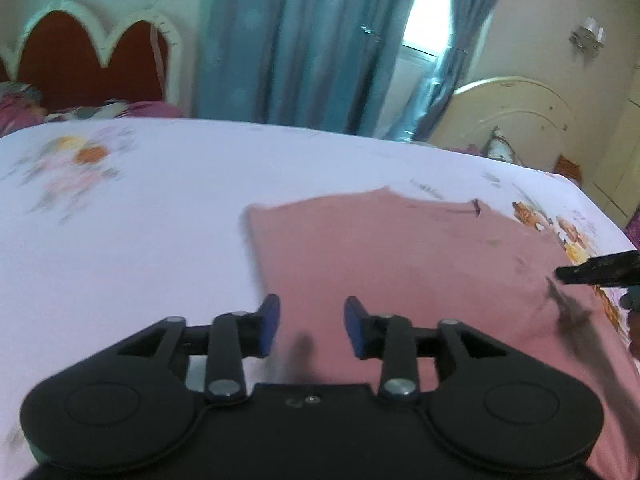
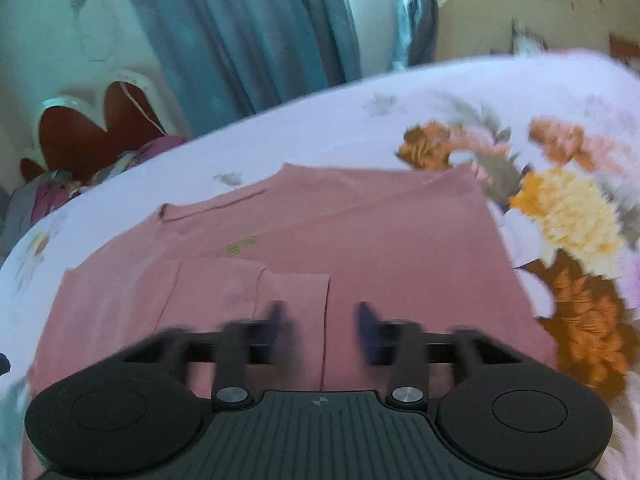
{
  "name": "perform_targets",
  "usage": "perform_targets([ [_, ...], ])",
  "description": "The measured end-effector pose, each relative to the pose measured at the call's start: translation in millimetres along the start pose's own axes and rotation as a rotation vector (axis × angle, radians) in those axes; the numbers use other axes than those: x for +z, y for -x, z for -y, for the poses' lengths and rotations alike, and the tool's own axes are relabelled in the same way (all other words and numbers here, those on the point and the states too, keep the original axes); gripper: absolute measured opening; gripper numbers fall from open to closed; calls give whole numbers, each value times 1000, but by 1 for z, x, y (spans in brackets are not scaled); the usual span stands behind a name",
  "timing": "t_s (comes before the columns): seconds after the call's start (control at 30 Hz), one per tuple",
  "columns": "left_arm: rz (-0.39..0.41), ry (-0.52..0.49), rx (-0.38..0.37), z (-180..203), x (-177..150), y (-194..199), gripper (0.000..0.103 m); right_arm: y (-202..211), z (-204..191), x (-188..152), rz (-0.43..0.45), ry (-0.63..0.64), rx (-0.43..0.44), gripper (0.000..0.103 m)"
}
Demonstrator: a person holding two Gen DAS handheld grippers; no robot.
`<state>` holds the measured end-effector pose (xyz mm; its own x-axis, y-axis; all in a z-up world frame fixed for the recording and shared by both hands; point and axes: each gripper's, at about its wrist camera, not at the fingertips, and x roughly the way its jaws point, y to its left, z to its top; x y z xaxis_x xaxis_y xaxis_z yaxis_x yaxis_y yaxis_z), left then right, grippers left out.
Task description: Fold small clothes
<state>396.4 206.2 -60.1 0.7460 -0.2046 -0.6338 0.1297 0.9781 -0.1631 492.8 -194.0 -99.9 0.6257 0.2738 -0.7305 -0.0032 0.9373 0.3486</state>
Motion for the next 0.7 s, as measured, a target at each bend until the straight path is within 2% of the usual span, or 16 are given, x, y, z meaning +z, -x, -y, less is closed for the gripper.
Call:
perform_targets([
  [0.03, 3, -18, -14, 7, 7, -18, 42, -9, -4, 4, -11, 15, 1, 14],
  [0.1, -10, -26, -29, 16, 14, -50, 52, -25, -16, 8, -34, 77, -2, 14],
  [0.17, -30, -68, -15, 21, 17, -81, 64, -36, -20, 6, -30, 159, -69, 14],
  [0.23, -91, -97, 94, 17, 15, -103, 58, -38, -7, 9, -18, 124, -105, 14],
  [0.27, -73, -83, 107, 12, 15, -102, 59, -36, -5, 13, -20, 110, -116, 14],
  [0.33, -72, -49, 129, 13, 20, -96, 58, -26, -18, 16, 25, 167, -145, 14],
  [0.4, -43, -42, 100, 32, 23, -95, 65, -27, -41, 16, 34, 216, -81, 15],
  [0.5, -45, -75, 31, 75, 23, -105, 67, -43, -74, 7, -9, 253, -11, 15],
  [0.6, -73, -111, 53, 104, 19, -119, 69, -57, -96, -5, -37, 308, -13, 15],
  [0.63, -89, -115, 65, 107, 16, -123, 69, -58, -98, -7, -29, 330, -32, 23],
  [0.67, -100, -118, 82, 106, 14, -126, 70, -57, -98, -8, -19, 342, -55, 44],
  [0.7, -99, -121, 92, 103, 12, -123, 73, -55, -93, -8, -12, 343, -60, 46],
])
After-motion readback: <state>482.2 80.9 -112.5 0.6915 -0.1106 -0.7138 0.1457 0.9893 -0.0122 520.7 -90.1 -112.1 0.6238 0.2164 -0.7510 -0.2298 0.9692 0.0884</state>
